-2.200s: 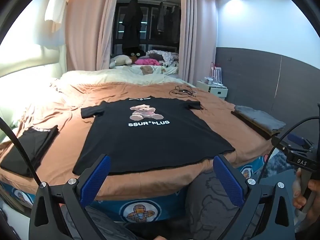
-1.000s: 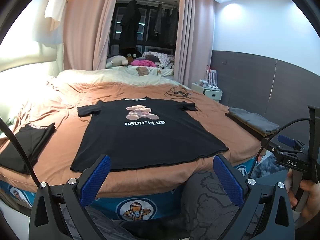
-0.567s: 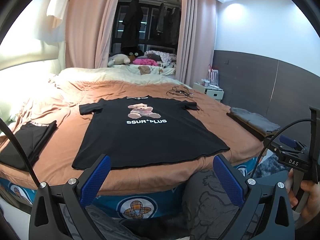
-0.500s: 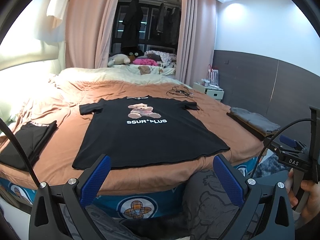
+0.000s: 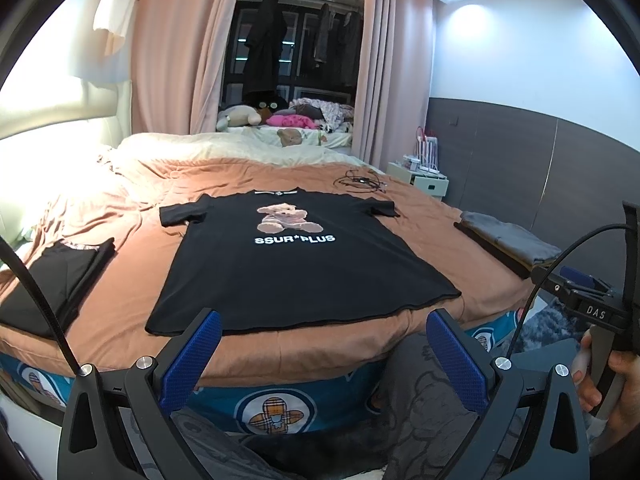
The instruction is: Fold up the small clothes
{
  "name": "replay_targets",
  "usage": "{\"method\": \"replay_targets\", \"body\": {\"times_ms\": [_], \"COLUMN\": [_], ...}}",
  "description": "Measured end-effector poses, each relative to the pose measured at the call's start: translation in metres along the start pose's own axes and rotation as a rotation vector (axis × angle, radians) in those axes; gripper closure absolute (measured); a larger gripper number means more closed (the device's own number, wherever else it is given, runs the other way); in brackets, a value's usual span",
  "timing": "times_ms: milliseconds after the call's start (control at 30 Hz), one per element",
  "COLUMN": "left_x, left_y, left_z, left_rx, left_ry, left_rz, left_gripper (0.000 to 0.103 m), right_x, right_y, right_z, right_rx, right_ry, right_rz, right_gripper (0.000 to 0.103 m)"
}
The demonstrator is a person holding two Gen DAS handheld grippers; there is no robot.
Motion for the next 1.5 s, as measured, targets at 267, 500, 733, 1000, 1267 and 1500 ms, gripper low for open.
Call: {"method": "replay_targets", "body": {"times_ms": [267,500,733,1000,1267,1500], "left_x": [0.007,0.023,0.038,0.051,0.074,0.112], "left_y": [0.005,0.012,0.019,0.028,0.046,0.075], "left_z": [-0.010,-0.025,-0.032,-0.036,-0.053,-0.089], "left_rx": [-0.018,-0.053,-0.066,-0.066,-0.080,-0.121], "left_ry": [-0.003,-0.007,0.004,0.014,0.032,0.057], "left_rz": [-0.006,-0.021,-0.044,-0.054,-0.070,-0.104], "left_gripper": [0.000,0.000,0.000,0.000,0.000,0.000], "right_x": [0.007,0.021,0.035,0.047,0.076,0.119], "right_y": [0.008,0.018,0.024,0.033,0.053,0.085], "right_z": [-0.002,-0.006,-0.008,-0.010,-0.017,-0.027], "right_rx": [-0.010,-0.012,-0.006,-0.015,-0.045,-0.069], "right_ry": [-0.013,-0.023,-0.023,-0.019,-0.005,0.068], "right_rz": [-0.011,-0.030,-0.052,-0.069,-0.095,-0.159], "right_gripper": [0.000,0.000,0.000,0.000,0.000,0.000]}}
Point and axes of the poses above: each gripper's, at about its wrist camera, not at the fingertips, and x roughly the way its jaws point, z to its right, y to its top, the point moved 3 cm from there along x, roughly the way its jaws point, and after that the axes turned 15 degrees about -z, right-handed, at the moved point
